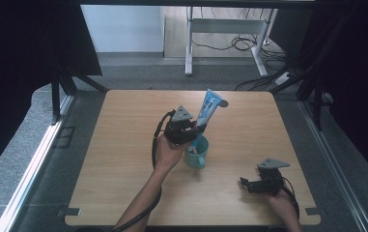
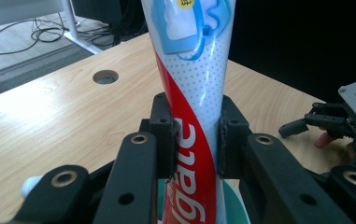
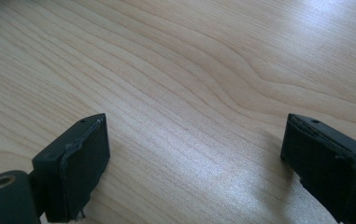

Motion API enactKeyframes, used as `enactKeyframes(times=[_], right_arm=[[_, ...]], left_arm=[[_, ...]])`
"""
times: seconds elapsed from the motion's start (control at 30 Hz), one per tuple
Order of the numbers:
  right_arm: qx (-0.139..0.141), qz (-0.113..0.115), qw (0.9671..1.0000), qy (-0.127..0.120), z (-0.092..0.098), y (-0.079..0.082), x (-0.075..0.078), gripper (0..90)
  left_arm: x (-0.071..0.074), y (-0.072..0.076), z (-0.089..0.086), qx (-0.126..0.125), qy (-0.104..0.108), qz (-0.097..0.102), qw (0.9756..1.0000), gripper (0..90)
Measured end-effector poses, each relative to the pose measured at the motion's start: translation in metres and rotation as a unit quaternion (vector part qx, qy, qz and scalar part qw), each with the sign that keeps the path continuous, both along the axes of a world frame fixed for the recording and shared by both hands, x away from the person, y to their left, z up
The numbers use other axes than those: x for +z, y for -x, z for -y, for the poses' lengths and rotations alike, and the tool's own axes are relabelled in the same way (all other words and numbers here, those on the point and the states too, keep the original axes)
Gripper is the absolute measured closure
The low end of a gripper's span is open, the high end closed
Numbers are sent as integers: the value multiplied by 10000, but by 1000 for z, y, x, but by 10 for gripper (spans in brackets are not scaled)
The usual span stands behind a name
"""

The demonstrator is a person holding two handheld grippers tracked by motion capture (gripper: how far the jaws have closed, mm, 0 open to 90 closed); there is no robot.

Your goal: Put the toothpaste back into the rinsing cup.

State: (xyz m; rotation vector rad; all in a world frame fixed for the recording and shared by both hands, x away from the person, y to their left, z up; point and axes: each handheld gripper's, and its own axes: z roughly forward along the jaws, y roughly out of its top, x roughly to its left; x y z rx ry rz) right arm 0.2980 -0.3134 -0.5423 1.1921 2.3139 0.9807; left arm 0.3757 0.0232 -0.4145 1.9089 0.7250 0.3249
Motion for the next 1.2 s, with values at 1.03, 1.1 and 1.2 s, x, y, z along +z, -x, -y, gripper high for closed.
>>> enactKeyframes(times=[1.03,1.1,1.2], right_arm=[[3,-4,10000,-9,0,0,0,75],[-2,-7,10000,-10,0,0,0,75],[-1,-4,10000,-7,0,0,0,75]], left_arm=[[-42,6,9,77,-210,0,9997,725],[-43,6,10,75,-239,-1,9997,725],[-45,6,10,55,-288,-1,9996,724]])
